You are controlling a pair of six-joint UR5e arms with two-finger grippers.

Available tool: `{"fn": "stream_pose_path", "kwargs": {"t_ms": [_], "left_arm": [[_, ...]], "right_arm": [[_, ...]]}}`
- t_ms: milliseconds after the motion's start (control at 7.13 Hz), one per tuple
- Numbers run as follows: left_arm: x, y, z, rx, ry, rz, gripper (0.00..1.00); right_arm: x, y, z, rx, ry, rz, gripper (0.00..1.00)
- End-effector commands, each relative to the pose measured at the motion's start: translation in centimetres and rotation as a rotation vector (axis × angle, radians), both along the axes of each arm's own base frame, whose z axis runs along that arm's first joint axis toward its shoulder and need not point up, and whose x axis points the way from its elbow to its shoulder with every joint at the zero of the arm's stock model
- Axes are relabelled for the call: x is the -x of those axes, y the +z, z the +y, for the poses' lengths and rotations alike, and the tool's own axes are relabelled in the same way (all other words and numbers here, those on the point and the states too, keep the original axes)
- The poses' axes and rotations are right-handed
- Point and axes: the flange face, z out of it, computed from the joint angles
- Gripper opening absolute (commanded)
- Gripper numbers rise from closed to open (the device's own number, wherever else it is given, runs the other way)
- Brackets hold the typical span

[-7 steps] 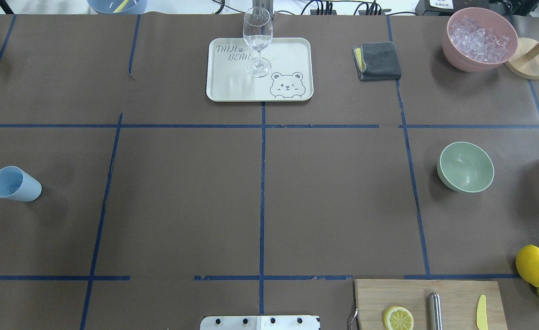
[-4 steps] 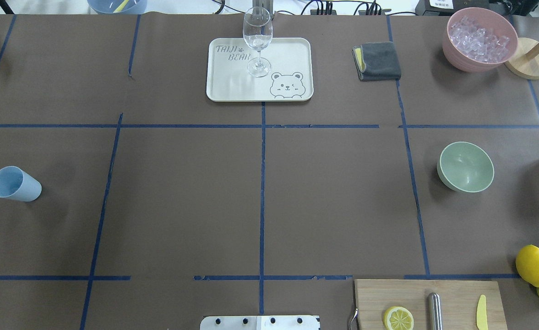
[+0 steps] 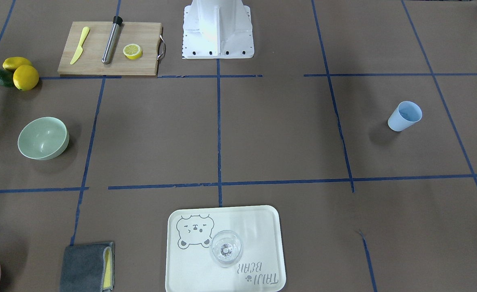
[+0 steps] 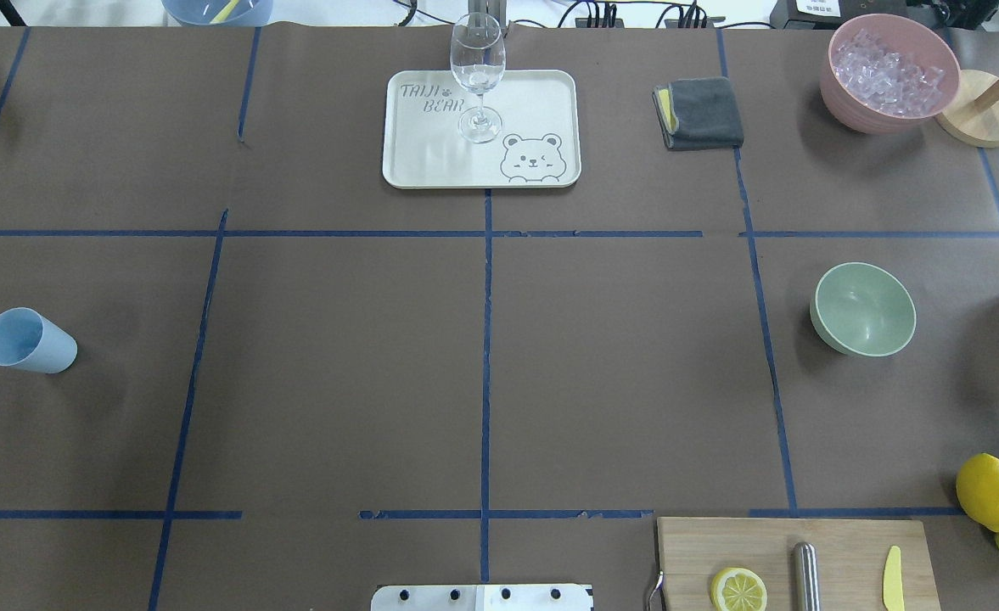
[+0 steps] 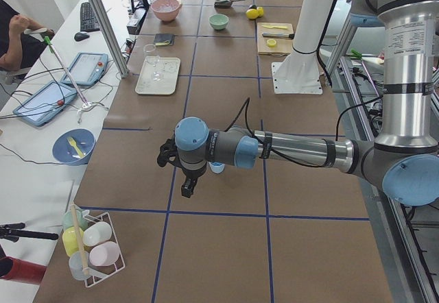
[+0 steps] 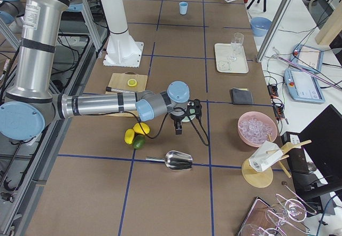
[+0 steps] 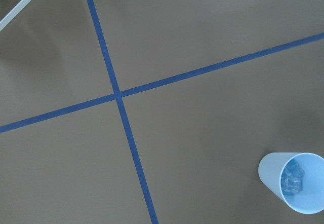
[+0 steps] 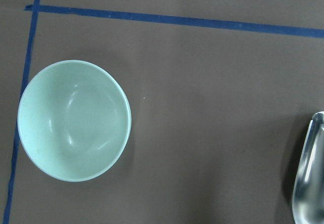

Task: Pour ice into bowl

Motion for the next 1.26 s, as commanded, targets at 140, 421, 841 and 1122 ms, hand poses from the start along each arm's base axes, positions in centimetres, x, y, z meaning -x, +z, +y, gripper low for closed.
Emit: {"fn": "stream_pose_path", "kwargs": {"t_ms": [140,421,841,1122], "left_arm": [[0.0,0.1,0.2,0.008,0.000,0.015,1.00],[-0.2,0.2,0.5,0.014,0.004,0.033,1.00],[-0.1,0.1,0.5,0.013,0.002,0.033,1.00],[-0.2,0.1,0.5,0.014,0.001,0.035,1.00]], "right_arm": [[8.5,-2.6,-2.3,0.001,0.072,0.076,1.00],[10.7,-0.1,-3.2,0.029,0.118,0.068,1.00],[14.3,1.8,-4.1,0.089,0.105,0.086,1.00],[14.3,1.7,-4.1,0.087,0.104,0.087,0.17]]}}
